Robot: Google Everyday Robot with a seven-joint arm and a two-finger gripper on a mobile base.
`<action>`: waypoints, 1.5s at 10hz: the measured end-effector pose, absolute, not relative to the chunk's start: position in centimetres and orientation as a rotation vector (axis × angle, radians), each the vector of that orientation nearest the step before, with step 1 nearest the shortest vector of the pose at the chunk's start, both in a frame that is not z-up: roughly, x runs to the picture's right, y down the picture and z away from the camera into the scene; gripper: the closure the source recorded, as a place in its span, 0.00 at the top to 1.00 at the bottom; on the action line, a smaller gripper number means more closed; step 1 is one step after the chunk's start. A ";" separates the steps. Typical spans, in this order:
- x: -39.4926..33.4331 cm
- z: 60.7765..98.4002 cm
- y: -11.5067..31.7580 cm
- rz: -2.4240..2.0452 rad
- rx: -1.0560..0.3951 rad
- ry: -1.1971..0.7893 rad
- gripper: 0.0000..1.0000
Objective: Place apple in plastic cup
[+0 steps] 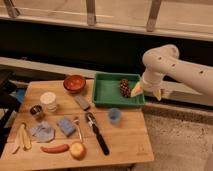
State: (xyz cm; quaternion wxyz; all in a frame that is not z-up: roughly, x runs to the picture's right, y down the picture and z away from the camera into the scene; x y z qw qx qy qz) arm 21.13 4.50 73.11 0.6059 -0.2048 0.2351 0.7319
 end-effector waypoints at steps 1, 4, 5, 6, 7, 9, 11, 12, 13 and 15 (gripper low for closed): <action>19.3 73.3 4.9 1.662 -0.519 0.533 0.80; 13.0 72.7 5.4 1.546 -0.632 0.459 0.80; 10.3 72.0 5.7 1.490 -0.670 0.418 0.80; 8.3 71.2 6.1 1.442 -0.699 0.386 0.80; 6.2 70.1 6.8 1.381 -0.741 0.348 0.80; 4.7 69.1 7.3 1.330 -0.774 0.320 0.80; 4.8 69.0 7.3 1.330 -0.774 0.322 0.80; 4.9 69.0 7.3 1.330 -0.774 0.321 0.80; 5.0 68.7 7.4 1.316 -0.756 0.319 0.80; 3.0 68.4 8.8 1.248 -0.751 0.317 0.80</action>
